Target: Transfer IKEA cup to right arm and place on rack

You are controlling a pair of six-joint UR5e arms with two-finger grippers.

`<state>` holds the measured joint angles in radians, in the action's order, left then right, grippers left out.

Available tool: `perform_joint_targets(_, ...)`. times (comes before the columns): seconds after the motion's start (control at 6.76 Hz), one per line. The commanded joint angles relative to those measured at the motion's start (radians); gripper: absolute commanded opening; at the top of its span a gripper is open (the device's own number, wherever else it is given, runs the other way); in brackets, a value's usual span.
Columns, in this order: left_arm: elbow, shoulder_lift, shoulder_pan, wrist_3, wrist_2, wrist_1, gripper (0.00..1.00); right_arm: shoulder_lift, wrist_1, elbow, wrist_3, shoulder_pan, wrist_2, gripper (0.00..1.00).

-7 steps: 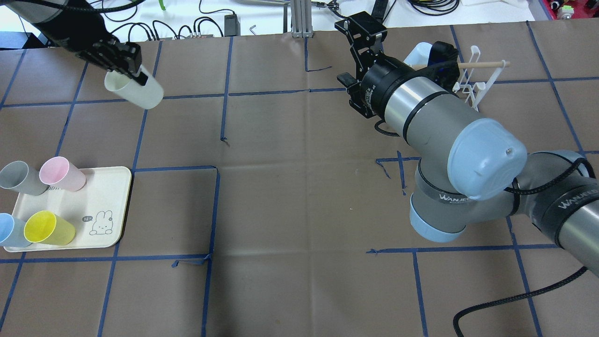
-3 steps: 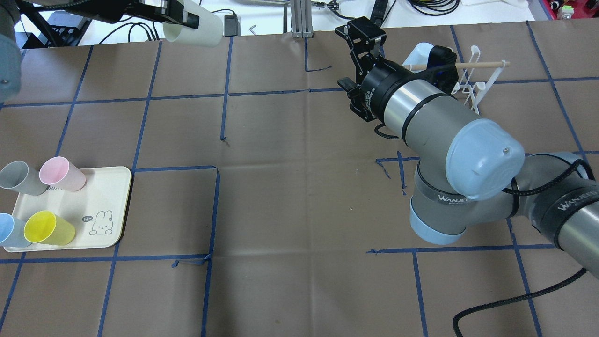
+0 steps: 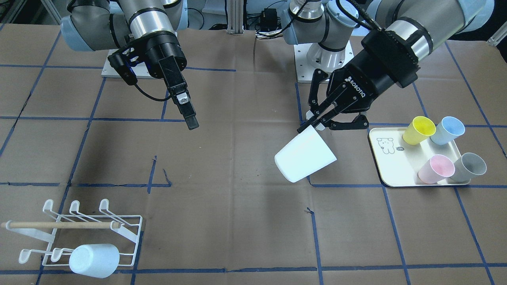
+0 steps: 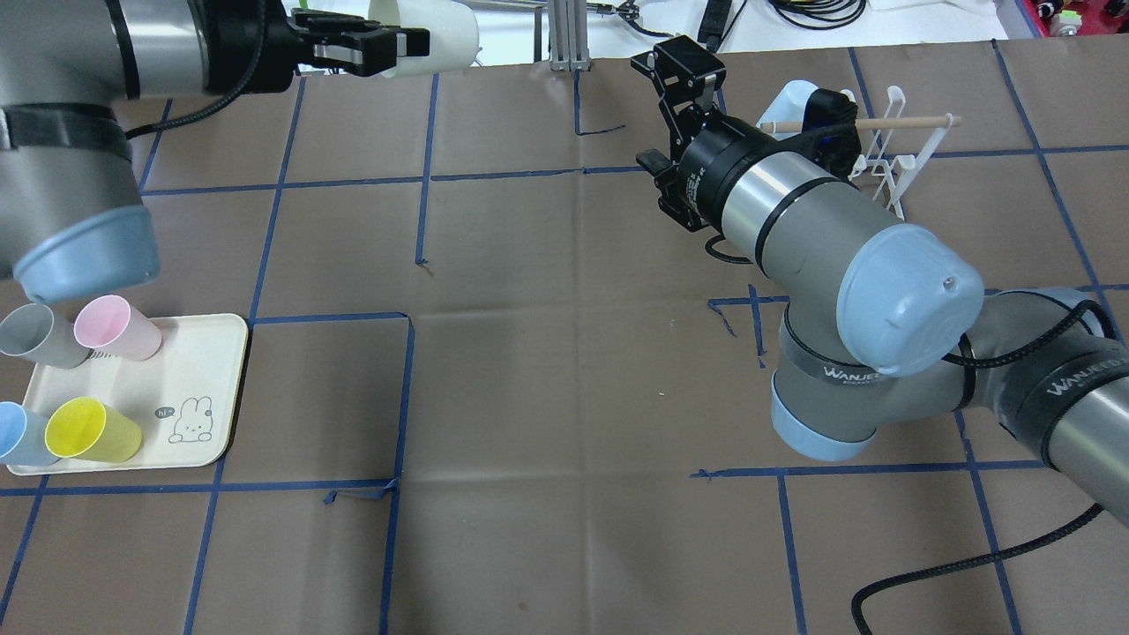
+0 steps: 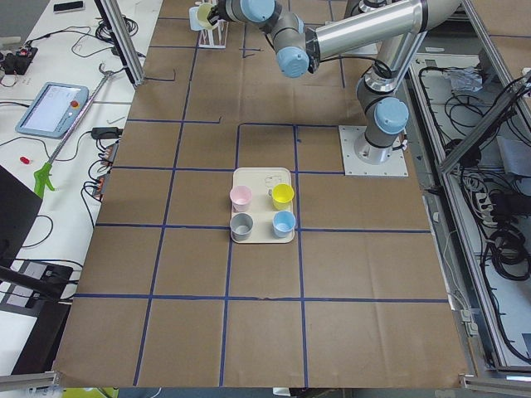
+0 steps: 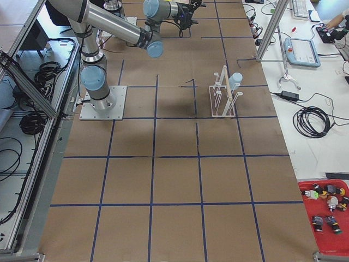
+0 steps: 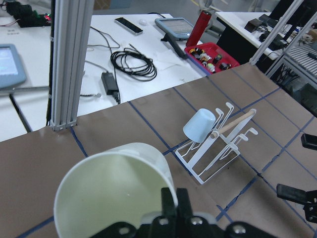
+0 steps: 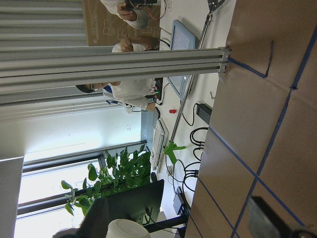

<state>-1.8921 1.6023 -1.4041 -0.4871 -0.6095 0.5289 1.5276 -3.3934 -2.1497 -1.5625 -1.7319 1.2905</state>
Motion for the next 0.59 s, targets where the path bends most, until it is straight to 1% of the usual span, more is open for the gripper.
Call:
perform_joint_targets(0.0,-0.189,0.008,-0.001,0.004,0.045,-0.325,0.00,-0.001,0.029,0.001,-0.001,0.000,0.000,1.00)
perform_joint_targets(0.15,-0.218,0.010,-0.001,0.002,0.059,-0.358,0.00,-0.001,0.031,0.001,-0.013,0.000,0.000,1.00)
perform_joint_targets(0.3,-0.223,0.024,-0.001,-0.001,0.060,-0.368,0.00,-0.001,0.037,-0.001,-0.016,0.000,0.003,1.00)
perform_joint_targets(0.44,-0.231,0.063,-0.001,-0.001,0.076,-0.422,0.00,0.002,0.087,0.005,-0.019,-0.002,0.001,1.00)
